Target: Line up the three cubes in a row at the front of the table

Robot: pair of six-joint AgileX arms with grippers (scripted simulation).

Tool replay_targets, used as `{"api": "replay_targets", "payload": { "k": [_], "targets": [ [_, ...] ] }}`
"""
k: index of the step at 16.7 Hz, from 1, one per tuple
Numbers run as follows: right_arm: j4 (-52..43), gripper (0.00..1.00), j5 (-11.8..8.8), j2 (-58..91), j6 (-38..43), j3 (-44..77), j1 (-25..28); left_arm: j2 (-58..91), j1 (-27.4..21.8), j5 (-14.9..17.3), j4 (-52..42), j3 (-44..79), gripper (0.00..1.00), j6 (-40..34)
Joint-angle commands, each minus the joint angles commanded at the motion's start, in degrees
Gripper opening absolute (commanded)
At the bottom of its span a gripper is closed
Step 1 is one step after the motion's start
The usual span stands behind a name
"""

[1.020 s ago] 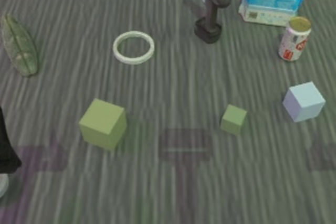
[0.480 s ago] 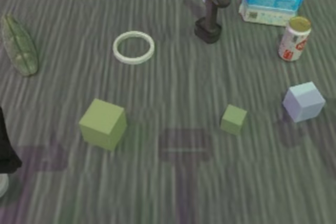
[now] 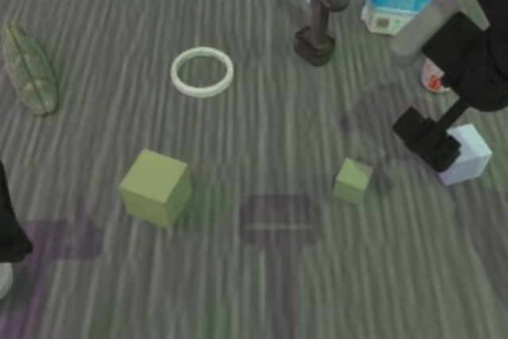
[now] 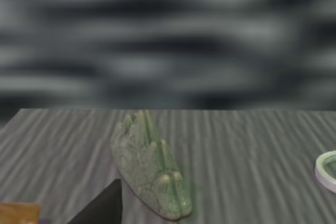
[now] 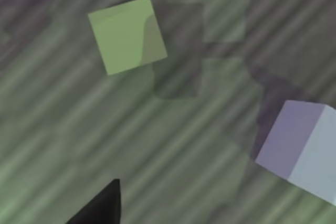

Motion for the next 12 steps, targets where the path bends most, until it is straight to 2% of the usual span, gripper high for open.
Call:
{"api": "replay_targets", "payload": {
  "k": [6, 12],
  "targets": [
    [-12.9, 1.0, 0.1, 24.3, -6.5, 20.3, 5.8, 0.0, 0.0, 0.0, 0.0, 0.0, 1.0, 0.0],
    [-16.8, 1.0, 0.2, 31.8, -8.5, 27.0, 7.7, 0.0, 0.0, 0.0, 0.0, 0.0, 1.0, 0.0]
  ]
}}
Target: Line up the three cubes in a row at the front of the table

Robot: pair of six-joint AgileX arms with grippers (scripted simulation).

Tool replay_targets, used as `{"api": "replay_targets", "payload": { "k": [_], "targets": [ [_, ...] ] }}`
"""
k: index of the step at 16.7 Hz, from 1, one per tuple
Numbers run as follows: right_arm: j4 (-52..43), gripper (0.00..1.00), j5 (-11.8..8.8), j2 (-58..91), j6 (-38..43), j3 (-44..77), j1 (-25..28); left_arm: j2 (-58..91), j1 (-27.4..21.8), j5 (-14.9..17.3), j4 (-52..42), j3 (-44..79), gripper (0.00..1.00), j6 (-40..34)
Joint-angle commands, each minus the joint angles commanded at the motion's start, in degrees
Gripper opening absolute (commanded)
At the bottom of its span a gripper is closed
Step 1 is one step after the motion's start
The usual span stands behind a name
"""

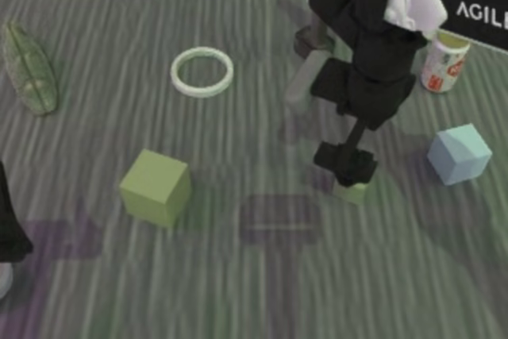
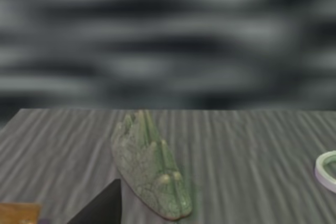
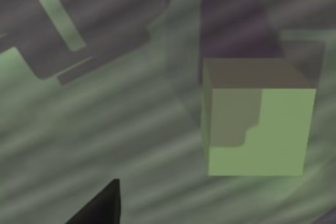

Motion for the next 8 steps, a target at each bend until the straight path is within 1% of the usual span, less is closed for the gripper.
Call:
{"api": "replay_targets", "payload": {
  "k": [5, 8],
  "targets": [
    [1.1, 1.0, 0.0, 0.2, 0.0, -0.9, -0.2, 0.0, 0.0, 0.0, 0.0, 0.0, 1.0, 0.0],
    [6.6, 1.0, 0.0, 2.2, 0.0, -4.4, -0.1, 0.0, 0.0, 0.0, 0.0, 0.0, 1.0, 0.0]
  ]
}}
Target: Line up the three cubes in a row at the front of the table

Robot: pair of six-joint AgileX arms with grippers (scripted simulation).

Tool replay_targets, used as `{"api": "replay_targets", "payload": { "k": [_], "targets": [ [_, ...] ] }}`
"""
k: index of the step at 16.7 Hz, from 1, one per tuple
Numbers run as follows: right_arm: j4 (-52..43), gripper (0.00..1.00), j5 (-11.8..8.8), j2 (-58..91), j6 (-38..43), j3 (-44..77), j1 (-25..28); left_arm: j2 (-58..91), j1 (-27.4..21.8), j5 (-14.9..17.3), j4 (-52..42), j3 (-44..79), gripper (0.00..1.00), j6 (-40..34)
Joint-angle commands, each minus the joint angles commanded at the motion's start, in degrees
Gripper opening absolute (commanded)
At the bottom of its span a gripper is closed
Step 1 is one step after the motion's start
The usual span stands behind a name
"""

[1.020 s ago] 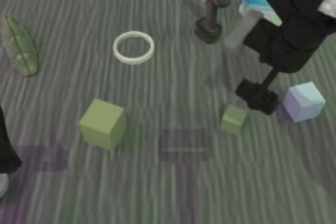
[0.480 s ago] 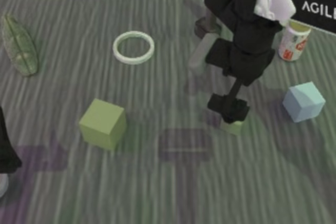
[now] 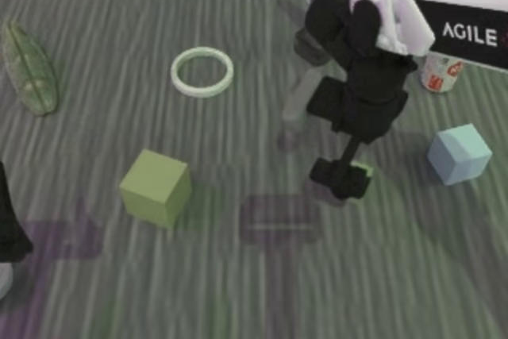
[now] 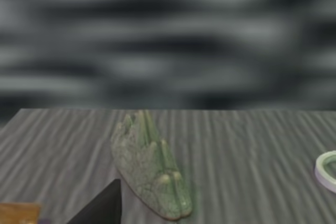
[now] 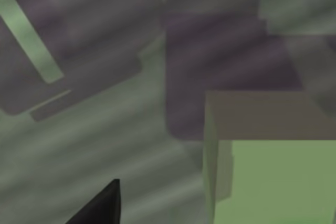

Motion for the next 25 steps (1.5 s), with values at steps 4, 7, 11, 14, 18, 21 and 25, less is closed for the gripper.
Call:
{"api": "replay_targets", "payload": {
  "k": [4, 7, 11, 14, 18, 21, 25],
  "targets": [
    [9.1, 1.0, 0.0, 3.3, 0.2, -5.4, 0.1, 0.0, 0.0, 0.0, 0.0, 0.0, 1.0, 0.0],
    [10.7, 1.0, 0.0, 4.1, 0.2, -6.6, 0.1, 0.0, 0.0, 0.0, 0.0, 0.0, 1.0, 0.0],
    [10.7, 0.85, 0.0, 4.1, 0.2, -6.6, 0.1, 0.0, 0.0, 0.0, 0.0, 0.0, 1.0, 0.0],
    [10.7, 0.62, 0.0, 4.1, 0.2, -6.6, 0.1, 0.0, 0.0, 0.0, 0.0, 0.0, 1.0, 0.0],
    [10.7, 0.32, 0.0, 4.1, 0.2, -6.6, 0.1, 0.0, 0.0, 0.0, 0.0, 0.0, 1.0, 0.0],
    [10.7, 0.1, 0.0, 4.1, 0.2, -6.6, 0.1, 0.0, 0.0, 0.0, 0.0, 0.0, 1.0, 0.0],
    [10.7, 0.0, 0.0, 4.1, 0.2, -6.6, 0.1, 0.0, 0.0, 0.0, 0.0, 0.0, 1.0, 0.0]
  ]
}}
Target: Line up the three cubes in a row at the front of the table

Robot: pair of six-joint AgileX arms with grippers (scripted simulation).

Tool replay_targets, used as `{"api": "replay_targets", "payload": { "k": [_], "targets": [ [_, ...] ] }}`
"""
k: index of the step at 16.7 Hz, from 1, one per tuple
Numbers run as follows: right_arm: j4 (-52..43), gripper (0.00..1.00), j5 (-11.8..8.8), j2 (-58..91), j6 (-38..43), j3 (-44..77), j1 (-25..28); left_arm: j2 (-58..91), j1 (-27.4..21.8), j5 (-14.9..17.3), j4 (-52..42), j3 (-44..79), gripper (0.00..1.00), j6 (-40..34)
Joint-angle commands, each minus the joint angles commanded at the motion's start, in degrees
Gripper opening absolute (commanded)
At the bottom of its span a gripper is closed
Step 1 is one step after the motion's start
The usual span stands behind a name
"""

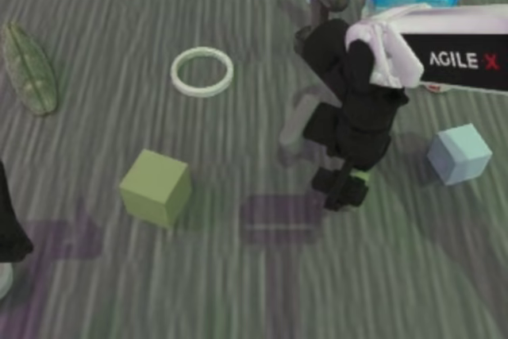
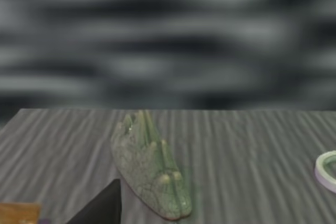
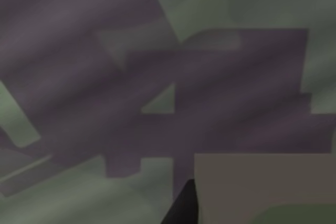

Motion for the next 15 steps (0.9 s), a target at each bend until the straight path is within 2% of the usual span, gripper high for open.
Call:
{"api": "replay_targets", "payload": {
  "k": [5, 6, 8, 15],
  "targets": [
    [0.0, 0.0, 0.0, 0.0, 0.0, 0.0, 0.0, 0.0, 0.0, 0.0, 0.0, 0.0, 1.0, 0.0],
    [-1.3, 0.0, -0.9, -2.3, 0.8, 0.4, 0.0, 0.0, 0.0, 0.0, 0.0, 0.0, 1.0, 0.0],
    [-2.3, 0.0, -0.9, -2.6, 0.7, 1.3, 0.1, 0.0, 0.0, 0.0, 0.0, 0.0, 1.0, 0.0],
    [-14.7, 0.0, -0.9, -6.8, 0.6, 9.2, 0.5, 0.0, 0.0, 0.0, 0.0, 0.0, 1.0, 0.0]
  ]
}}
